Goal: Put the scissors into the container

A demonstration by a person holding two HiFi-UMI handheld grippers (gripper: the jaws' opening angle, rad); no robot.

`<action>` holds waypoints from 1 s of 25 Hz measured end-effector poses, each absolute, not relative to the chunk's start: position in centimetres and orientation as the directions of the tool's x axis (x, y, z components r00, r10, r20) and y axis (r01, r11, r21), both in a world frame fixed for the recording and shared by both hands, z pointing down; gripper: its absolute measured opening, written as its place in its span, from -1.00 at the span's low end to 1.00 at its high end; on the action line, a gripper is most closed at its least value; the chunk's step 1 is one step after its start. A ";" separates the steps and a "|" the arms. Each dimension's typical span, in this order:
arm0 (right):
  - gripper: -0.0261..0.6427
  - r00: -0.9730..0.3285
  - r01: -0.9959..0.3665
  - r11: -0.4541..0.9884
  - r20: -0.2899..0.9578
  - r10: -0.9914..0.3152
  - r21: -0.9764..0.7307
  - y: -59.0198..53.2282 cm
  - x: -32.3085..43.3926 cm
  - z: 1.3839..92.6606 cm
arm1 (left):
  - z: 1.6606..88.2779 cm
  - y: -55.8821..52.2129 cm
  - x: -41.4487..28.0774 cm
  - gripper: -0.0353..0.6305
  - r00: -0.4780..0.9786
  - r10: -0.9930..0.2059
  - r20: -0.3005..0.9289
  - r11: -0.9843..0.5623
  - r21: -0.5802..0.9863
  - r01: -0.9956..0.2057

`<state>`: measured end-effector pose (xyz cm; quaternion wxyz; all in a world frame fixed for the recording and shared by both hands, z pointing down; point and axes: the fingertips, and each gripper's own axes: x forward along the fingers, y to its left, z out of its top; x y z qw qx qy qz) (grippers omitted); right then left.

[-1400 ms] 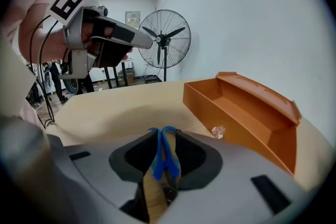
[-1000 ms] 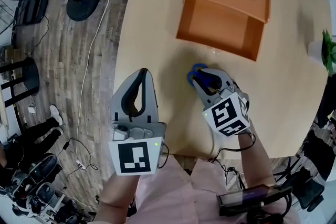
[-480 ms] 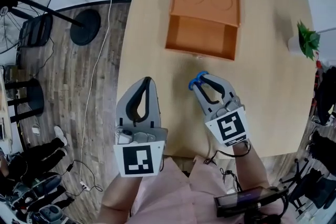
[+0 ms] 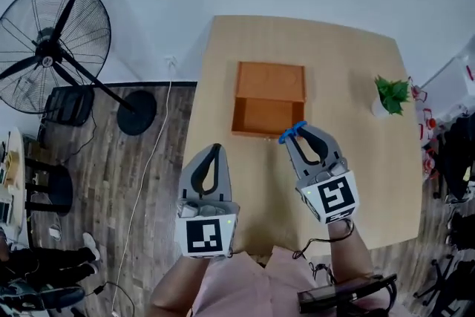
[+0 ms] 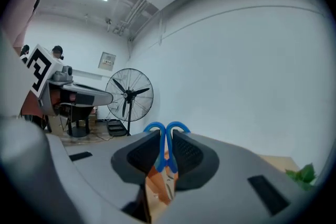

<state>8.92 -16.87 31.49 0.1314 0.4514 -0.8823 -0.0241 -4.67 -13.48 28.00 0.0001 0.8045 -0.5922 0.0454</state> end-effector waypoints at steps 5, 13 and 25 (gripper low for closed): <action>-0.70 -0.553 -0.793 0.569 0.135 -0.822 0.219 -18.2 9.8 27.0 | 25.5 -13.6 -4.2 -0.88 0.294 -0.956 0.018 -0.294 -0.073 -0.953; -0.70 -0.551 -0.792 0.557 0.099 -0.829 0.250 -19.2 9.8 25.0 | 24.7 -14.1 -4.2 -0.88 0.291 -0.957 0.007 -0.291 -0.083 -0.953; -0.70 -0.543 -0.785 0.565 0.157 -0.825 0.256 -22.6 9.9 27.6 | 26.7 -17.0 -4.2 -0.88 0.306 -0.950 0.056 -0.310 -0.066 -0.949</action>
